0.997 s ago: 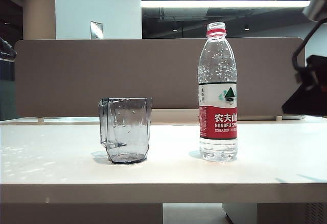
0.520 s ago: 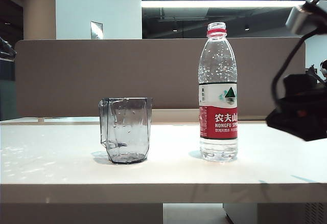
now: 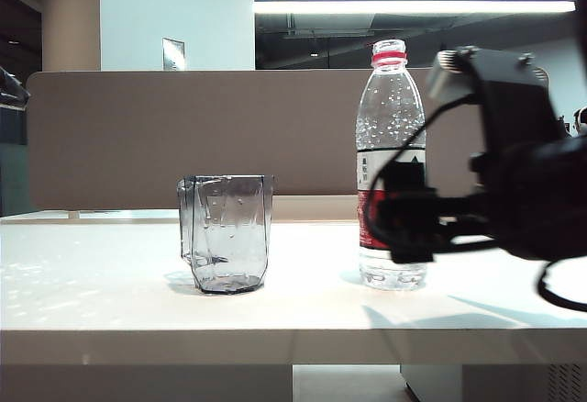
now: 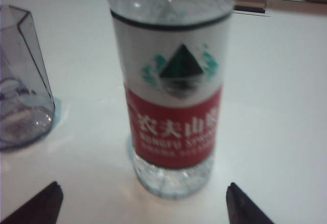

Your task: Pick up the mineral water bottle on the table and pour water into the mug until it's half full.

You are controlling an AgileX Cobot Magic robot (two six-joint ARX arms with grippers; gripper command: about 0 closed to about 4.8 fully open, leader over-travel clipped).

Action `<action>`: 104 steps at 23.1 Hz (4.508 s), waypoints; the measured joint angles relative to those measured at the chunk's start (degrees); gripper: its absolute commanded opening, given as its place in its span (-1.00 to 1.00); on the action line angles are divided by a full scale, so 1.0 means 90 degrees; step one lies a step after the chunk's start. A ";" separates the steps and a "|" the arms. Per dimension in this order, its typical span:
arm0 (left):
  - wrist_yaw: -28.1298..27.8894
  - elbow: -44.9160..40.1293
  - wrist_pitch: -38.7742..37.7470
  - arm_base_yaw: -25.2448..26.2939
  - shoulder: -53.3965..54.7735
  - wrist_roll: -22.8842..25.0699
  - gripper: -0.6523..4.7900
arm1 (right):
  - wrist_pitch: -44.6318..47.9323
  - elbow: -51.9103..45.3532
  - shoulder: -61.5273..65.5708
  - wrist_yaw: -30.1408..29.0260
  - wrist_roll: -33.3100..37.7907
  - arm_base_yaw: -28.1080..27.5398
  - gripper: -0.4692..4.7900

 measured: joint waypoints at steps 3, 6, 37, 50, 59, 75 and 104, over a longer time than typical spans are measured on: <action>-0.0002 0.0000 0.0000 0.0000 0.0000 0.0000 -0.78 | 0.0007 0.0369 0.0041 0.0138 0.0058 -0.0017 0.84; -0.0002 0.0000 0.0000 0.0000 -0.0002 0.0000 -0.78 | 0.0002 0.0537 0.0041 0.0255 0.0063 -0.0185 0.84; -0.0002 0.0000 0.0000 0.0000 0.0000 0.0000 -0.78 | -0.0911 0.2178 0.1010 -0.0707 0.0270 -0.0877 0.52; -0.0002 0.0000 0.0000 0.0000 0.0000 0.0000 -0.78 | -0.0945 0.2183 0.1010 -0.0712 0.0274 -0.0916 0.16; -0.0002 0.0000 0.0000 0.0000 0.0000 0.0000 -0.78 | -0.0964 0.2200 0.1010 -0.0714 0.0270 -0.1195 0.00; -0.0002 0.0000 0.0000 0.0000 0.0000 0.0000 -0.78 | -0.3563 0.2759 0.0012 -0.0860 -0.1899 -0.1188 0.00; -0.0002 0.0000 0.0000 0.0000 0.0000 0.0000 -0.78 | -0.5418 0.3502 -0.0882 -0.0158 -0.7342 -0.1197 0.00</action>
